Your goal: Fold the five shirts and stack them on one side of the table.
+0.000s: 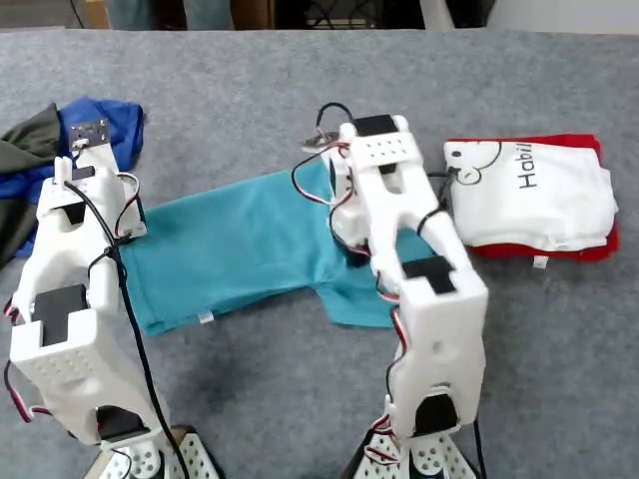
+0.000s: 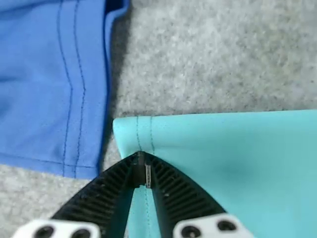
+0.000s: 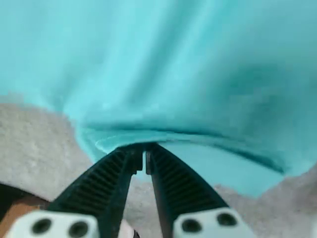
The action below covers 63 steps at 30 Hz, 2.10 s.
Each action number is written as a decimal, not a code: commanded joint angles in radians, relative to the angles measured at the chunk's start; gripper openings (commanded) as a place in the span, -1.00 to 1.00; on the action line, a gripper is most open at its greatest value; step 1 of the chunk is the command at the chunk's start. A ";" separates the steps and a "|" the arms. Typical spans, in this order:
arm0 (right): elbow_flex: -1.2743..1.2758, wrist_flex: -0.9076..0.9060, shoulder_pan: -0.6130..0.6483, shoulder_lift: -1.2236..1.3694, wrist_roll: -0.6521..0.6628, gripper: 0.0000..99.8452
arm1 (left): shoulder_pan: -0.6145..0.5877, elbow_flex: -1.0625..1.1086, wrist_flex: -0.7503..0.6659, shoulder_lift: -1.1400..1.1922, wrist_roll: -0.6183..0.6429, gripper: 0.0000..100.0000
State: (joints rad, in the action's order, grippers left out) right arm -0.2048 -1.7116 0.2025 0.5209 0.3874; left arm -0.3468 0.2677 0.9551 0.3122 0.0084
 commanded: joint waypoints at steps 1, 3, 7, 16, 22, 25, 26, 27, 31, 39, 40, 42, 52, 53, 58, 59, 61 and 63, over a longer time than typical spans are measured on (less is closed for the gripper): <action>0.188 0.052 0.000 -0.186 0.026 -0.96 | -0.002 -0.027 0.000 -0.002 0.005 -0.94; 0.332 0.101 -0.002 -0.271 0.046 -0.96 | -0.002 -0.027 0.000 -0.002 0.005 -0.94; 0.581 0.166 -0.003 -0.441 0.117 -0.96 | -0.002 -0.025 0.000 -0.002 0.005 -0.94; 0.437 0.242 -0.066 -0.624 0.180 -0.96 | -0.002 -0.025 0.000 -0.002 0.005 -0.94; 0.311 0.371 -0.063 -0.392 0.127 -0.96 | -0.002 -0.024 0.000 -0.002 0.005 -0.94; 0.274 0.365 -0.071 -0.282 0.123 -0.96 | -0.002 -0.022 0.000 -0.002 0.005 -0.94; 0.268 0.342 -0.078 -0.260 0.123 -0.96 | -0.002 -0.022 0.000 -0.002 0.005 -0.94; 0.271 0.325 -0.081 -0.246 0.123 -0.96 | -0.002 -0.022 0.000 -0.002 0.005 -0.94; 0.295 0.272 -0.086 -0.268 0.124 -0.96 | -0.002 -0.022 0.000 -0.002 0.005 -0.94; 0.656 0.313 -0.086 -0.567 0.130 -0.96 | -0.002 -0.022 0.000 -0.002 0.005 -0.94; 0.727 0.341 -0.086 -0.610 0.130 -0.96 | -0.002 -0.022 0.000 -0.002 0.005 -0.94; 0.849 0.387 -0.086 -0.691 0.141 -0.96 | -0.002 -0.022 0.000 -0.002 0.005 -0.94; 0.723 0.350 -0.183 -0.872 0.213 -0.96 | -0.002 -0.022 0.000 -0.002 0.005 -0.94; 0.702 0.356 -0.184 -0.848 0.203 -0.96 | -0.002 -0.022 0.000 -0.002 0.005 -0.94; 0.671 0.356 -0.183 -0.650 0.137 -0.96 | -0.002 -0.022 0.002 -0.002 0.005 -0.94; 0.690 0.358 -0.184 -0.616 0.137 -0.96 | -0.002 -0.022 0.002 -0.002 0.005 -0.94; 0.737 0.368 -0.189 -0.567 0.138 -0.96 | -0.002 -0.022 0.002 -0.002 0.005 -0.94; 0.803 0.413 -0.189 -0.556 0.140 -0.96 | -0.002 -0.021 0.002 -0.002 0.005 -0.94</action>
State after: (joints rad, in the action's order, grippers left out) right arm 0.5501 -1.3418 0.0276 -0.0483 0.5347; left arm -0.3468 0.2677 0.9551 0.3122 0.0084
